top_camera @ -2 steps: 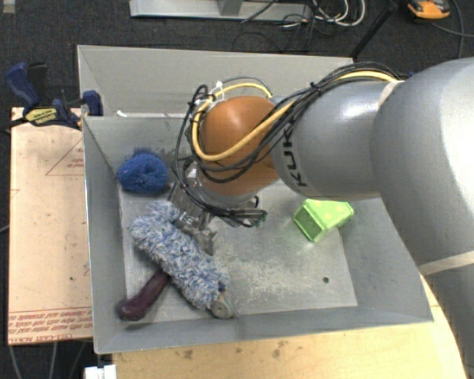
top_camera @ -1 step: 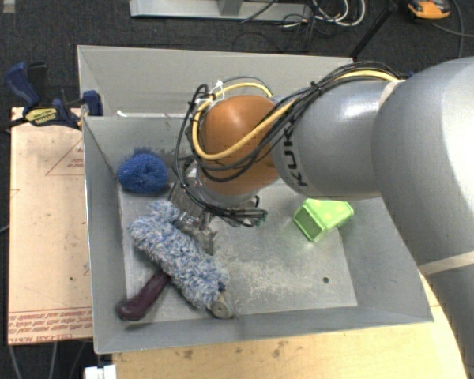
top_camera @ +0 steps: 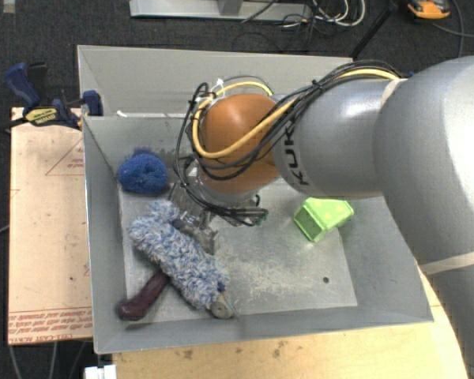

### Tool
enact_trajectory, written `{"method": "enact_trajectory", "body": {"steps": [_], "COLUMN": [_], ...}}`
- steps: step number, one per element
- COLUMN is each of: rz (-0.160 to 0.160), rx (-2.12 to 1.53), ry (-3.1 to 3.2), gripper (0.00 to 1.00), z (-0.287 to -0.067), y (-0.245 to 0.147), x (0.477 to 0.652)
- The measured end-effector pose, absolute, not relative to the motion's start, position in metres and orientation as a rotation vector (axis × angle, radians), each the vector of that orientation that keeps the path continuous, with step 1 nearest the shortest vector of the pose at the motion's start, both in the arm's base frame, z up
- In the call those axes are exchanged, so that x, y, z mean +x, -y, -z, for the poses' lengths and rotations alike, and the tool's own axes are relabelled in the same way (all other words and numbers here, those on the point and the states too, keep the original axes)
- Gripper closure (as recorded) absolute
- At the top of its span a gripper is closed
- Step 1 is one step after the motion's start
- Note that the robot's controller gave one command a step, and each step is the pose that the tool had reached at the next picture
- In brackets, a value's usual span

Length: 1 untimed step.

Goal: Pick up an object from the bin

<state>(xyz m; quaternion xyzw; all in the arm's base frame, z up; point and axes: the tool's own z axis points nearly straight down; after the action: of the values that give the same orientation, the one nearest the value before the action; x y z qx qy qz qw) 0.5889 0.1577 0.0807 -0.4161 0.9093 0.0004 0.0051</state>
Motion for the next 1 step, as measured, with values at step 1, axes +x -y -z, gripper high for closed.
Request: {"method": "enact_trajectory", "body": {"steps": [1], "rz": [-0.002], "rx": [-1.305], "ry": [-2.853], "gripper": [1.00], "z": [-0.0862], "y": [-0.1576], "x": [0.5878]}}
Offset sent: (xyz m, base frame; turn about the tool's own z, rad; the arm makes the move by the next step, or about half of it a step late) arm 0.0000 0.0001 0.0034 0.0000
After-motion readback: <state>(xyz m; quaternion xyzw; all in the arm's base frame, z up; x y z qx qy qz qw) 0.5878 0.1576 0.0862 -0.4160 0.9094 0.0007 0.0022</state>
